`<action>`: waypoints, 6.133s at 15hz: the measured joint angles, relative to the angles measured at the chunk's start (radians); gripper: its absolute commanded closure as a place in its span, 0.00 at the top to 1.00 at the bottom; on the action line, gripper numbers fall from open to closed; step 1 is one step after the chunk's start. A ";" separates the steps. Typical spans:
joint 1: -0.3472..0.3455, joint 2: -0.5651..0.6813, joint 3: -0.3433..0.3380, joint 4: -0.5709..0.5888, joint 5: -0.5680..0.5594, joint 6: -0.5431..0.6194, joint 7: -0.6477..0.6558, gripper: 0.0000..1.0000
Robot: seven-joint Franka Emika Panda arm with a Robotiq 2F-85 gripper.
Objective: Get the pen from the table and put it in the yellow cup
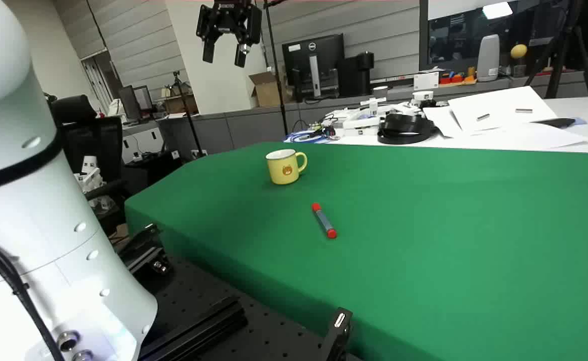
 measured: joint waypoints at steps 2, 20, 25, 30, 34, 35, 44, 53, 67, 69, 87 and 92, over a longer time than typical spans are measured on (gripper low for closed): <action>0.000 0.000 0.000 0.000 0.000 0.004 0.000 1.00; -0.019 0.064 -0.006 0.054 -0.356 -0.049 -0.484 1.00; -0.057 0.140 -0.045 0.100 -0.476 0.106 -0.807 1.00; -0.066 0.155 -0.039 0.100 -0.473 0.118 -0.822 1.00; -0.066 0.154 -0.039 0.100 -0.473 0.117 -0.822 1.00; -0.066 0.154 -0.039 0.100 -0.473 0.117 -0.822 1.00; -0.069 0.109 -0.039 -0.115 -0.445 0.488 -0.797 1.00; -0.087 0.020 -0.056 -0.401 -0.433 0.812 -0.776 1.00; -0.126 0.249 -0.112 -0.387 -0.406 1.039 -0.892 1.00; -0.144 0.318 -0.113 -0.372 -0.357 1.073 -0.938 1.00; -0.209 0.547 -0.028 -0.307 -0.300 1.149 -0.957 1.00; -0.208 0.579 -0.018 -0.307 -0.321 1.172 -0.934 0.74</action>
